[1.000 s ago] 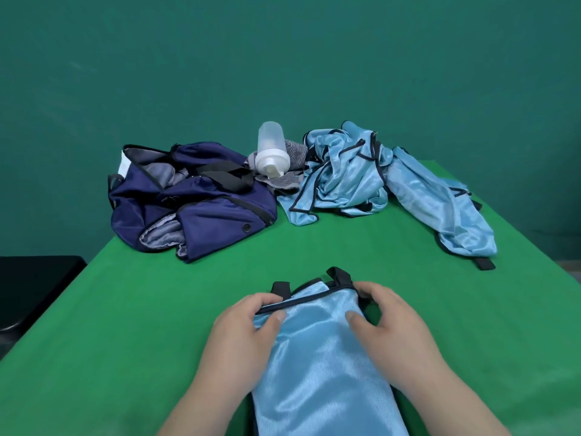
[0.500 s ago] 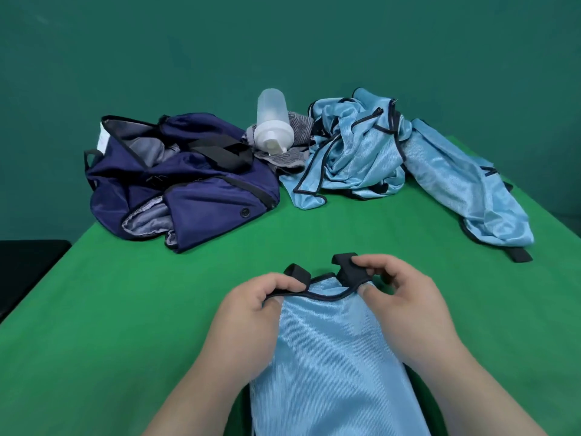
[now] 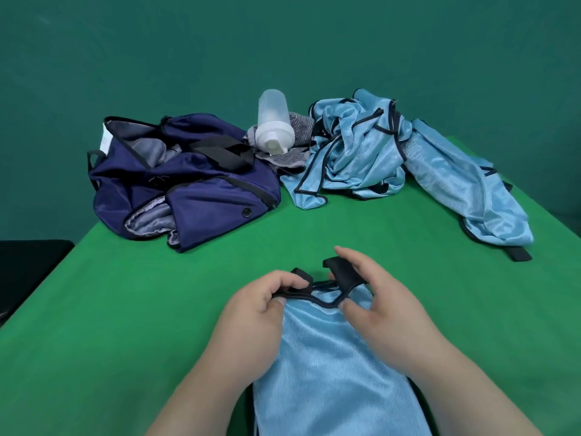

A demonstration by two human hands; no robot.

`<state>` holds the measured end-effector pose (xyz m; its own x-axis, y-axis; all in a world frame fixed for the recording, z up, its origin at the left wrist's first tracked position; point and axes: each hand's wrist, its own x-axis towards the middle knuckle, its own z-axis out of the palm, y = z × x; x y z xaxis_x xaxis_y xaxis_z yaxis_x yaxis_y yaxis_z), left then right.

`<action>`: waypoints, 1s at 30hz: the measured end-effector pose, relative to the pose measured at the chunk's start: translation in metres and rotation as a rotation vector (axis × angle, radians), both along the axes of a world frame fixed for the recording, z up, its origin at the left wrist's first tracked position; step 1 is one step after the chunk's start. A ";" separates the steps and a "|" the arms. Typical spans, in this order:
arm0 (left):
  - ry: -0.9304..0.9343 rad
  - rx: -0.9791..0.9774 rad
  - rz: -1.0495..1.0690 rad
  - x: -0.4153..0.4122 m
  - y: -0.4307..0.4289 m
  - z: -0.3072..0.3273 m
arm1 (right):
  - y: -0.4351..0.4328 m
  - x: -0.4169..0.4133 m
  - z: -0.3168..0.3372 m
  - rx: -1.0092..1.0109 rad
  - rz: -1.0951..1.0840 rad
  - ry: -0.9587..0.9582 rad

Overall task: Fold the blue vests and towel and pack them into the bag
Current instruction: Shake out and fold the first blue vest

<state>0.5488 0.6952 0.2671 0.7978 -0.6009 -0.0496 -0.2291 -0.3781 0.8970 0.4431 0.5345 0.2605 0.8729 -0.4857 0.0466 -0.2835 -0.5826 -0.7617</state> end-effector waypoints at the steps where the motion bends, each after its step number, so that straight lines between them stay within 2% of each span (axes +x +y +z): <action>1: -0.014 -0.013 -0.004 0.000 0.000 0.000 | 0.000 0.000 0.000 -0.024 0.001 -0.002; 10: -0.110 0.031 0.008 0.000 0.003 0.002 | 0.000 -0.010 0.001 -0.015 -0.106 -0.136; 17: -0.149 0.095 0.100 0.004 -0.002 -0.005 | -0.005 -0.003 -0.011 -0.091 -0.176 -0.071; 21: -0.070 0.032 0.109 0.005 -0.001 -0.007 | -0.008 -0.006 -0.010 0.121 -0.175 -0.071; 23: -0.066 0.037 0.096 0.005 0.000 -0.006 | -0.008 -0.006 -0.011 0.149 -0.145 -0.071; 30: -0.184 0.122 0.083 0.007 0.000 -0.007 | -0.002 -0.001 -0.011 0.008 -0.059 -0.009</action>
<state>0.5555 0.6950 0.2600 0.8463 -0.5317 0.0332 -0.3487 -0.5057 0.7891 0.4425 0.5328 0.2491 0.8423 -0.5367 0.0506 -0.3100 -0.5591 -0.7689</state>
